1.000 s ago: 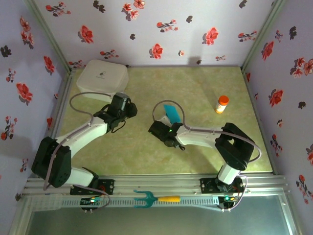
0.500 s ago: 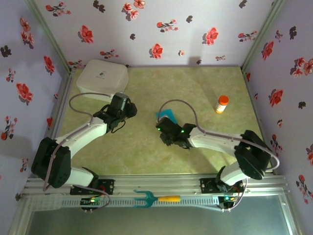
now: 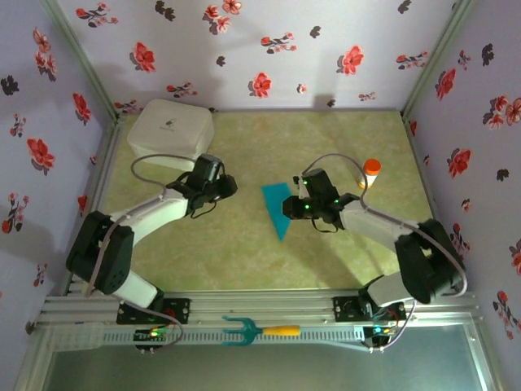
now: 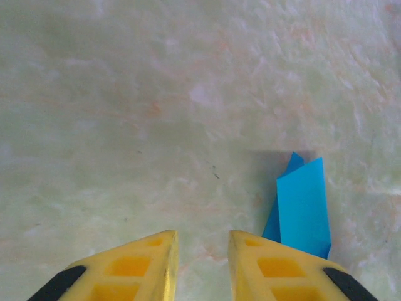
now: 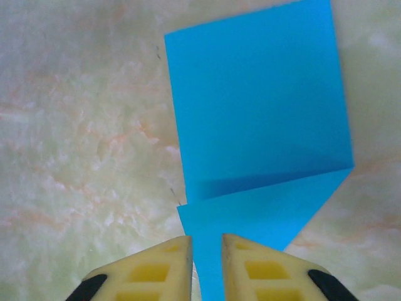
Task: Fold a paper plane with a square sheet of paper (pick it up from the middle)
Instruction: Turn over the paper at the center of the table, then fold the wing for the fifth time at the center of the table.
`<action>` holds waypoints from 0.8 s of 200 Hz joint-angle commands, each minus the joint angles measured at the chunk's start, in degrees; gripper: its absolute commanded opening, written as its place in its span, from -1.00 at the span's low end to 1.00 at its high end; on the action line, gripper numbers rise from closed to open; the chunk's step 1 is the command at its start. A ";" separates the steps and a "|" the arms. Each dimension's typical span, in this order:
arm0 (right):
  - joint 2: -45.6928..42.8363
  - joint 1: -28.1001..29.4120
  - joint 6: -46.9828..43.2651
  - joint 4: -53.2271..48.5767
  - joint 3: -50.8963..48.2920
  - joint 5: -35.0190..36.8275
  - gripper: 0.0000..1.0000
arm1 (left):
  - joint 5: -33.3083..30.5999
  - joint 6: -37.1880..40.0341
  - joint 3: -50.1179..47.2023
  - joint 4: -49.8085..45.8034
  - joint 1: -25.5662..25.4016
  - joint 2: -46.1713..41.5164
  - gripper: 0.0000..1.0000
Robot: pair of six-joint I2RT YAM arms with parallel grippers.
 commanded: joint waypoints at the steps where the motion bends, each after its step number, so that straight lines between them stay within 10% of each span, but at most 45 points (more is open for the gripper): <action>1: 4.25 -0.28 5.27 2.98 0.99 -9.49 -0.69 | 4.96 -0.95 2.05 2.31 0.11 1.91 -0.46; 160: 12.97 0.07 30.66 7.48 -3.03 -0.24 -0.81 | 16.39 -2.37 5.11 7.81 -0.61 9.31 -0.73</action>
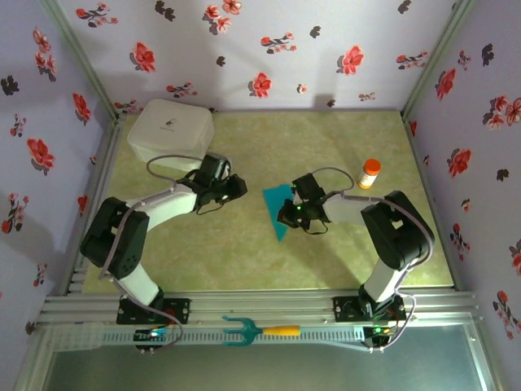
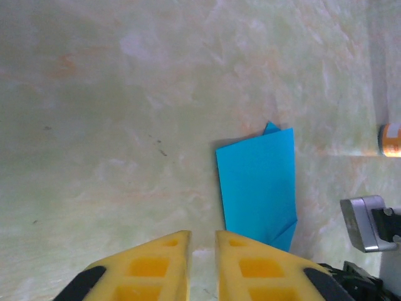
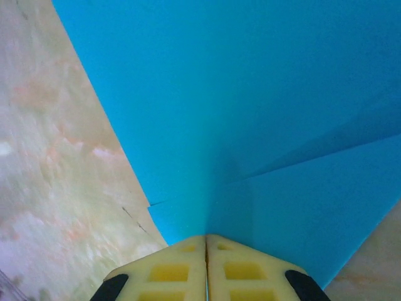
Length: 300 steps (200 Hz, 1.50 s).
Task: Fold a paper plane with a square sheet of paper (pick it up from the middle)
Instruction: Fold the wing for the fifth time at the center of the table.
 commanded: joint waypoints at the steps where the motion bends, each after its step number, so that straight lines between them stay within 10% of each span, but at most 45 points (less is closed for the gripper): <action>1: -0.55 0.27 10.90 4.00 -4.63 4.16 -0.81 | 5.08 -0.73 2.49 3.69 -0.52 2.24 -0.74; 68: 0.03 1.15 19.05 13.07 -8.32 2.24 -0.83 | 14.86 -1.55 12.66 4.90 -4.88 13.70 -0.89; 220: -2.72 0.73 15.63 16.85 -8.20 -0.20 -0.66 | 12.91 -1.24 19.00 -5.86 -5.76 25.83 -1.00; 300: -14.54 -6.33 3.66 -1.61 -6.48 6.93 -0.33 | 16.17 4.40 17.81 -8.25 -6.47 25.21 -1.00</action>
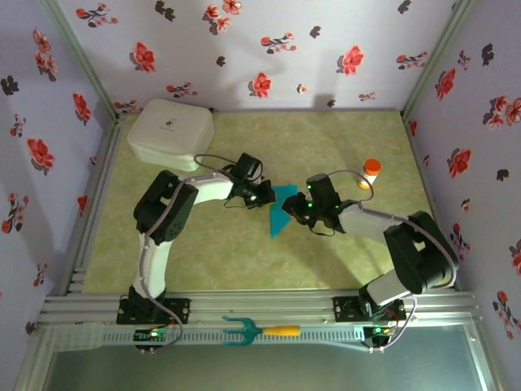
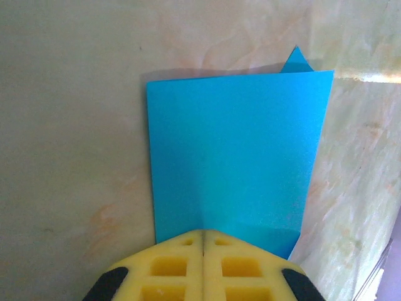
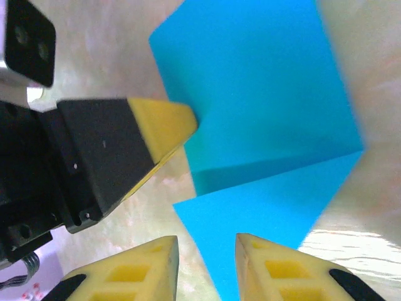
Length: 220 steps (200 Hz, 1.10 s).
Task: Fold a paper plane with a square sheet of paper (pick it up from the middle)
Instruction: Fold the wing for the fifth time at the center of the table.
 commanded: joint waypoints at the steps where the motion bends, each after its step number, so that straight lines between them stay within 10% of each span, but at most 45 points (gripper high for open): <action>1: -2.01 -3.20 -5.03 -7.95 0.66 3.15 -0.33 | 2.30 4.74 -1.08 -4.55 -0.77 0.21 -1.00; 220: 3.44 -8.87 -4.49 -4.87 -0.83 -9.76 -0.25 | 2.62 7.55 -1.20 -6.31 -0.96 -1.66 -1.00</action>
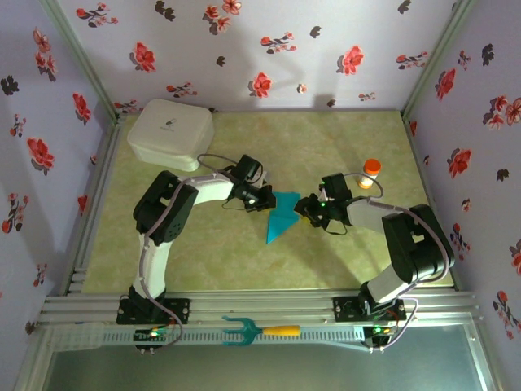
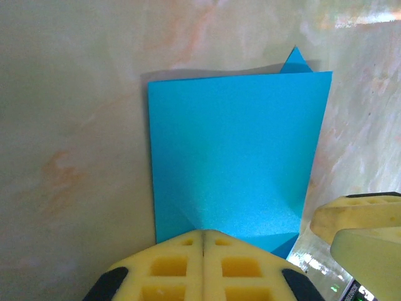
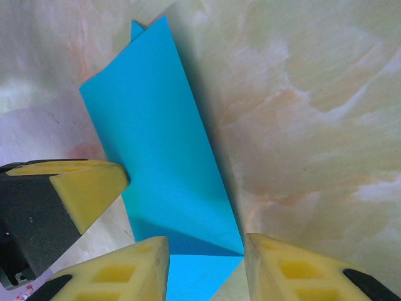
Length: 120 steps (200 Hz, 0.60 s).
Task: Fold a paper plane with a square sheet of paper (pick it up from the middle)
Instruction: Fold the wing for the fifth time at the center of the table.
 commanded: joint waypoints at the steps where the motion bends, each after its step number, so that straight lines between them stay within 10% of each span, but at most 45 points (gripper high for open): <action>1: -0.98 -0.15 1.08 -0.85 -0.68 -1.55 -0.26 | -1.59 0.63 -0.83 -2.87 -0.56 -1.20 -1.00; 120: 1.67 0.46 1.02 -2.54 -0.12 -1.13 -0.26 | -1.80 -0.23 -0.81 -1.92 -0.52 -1.10 -1.00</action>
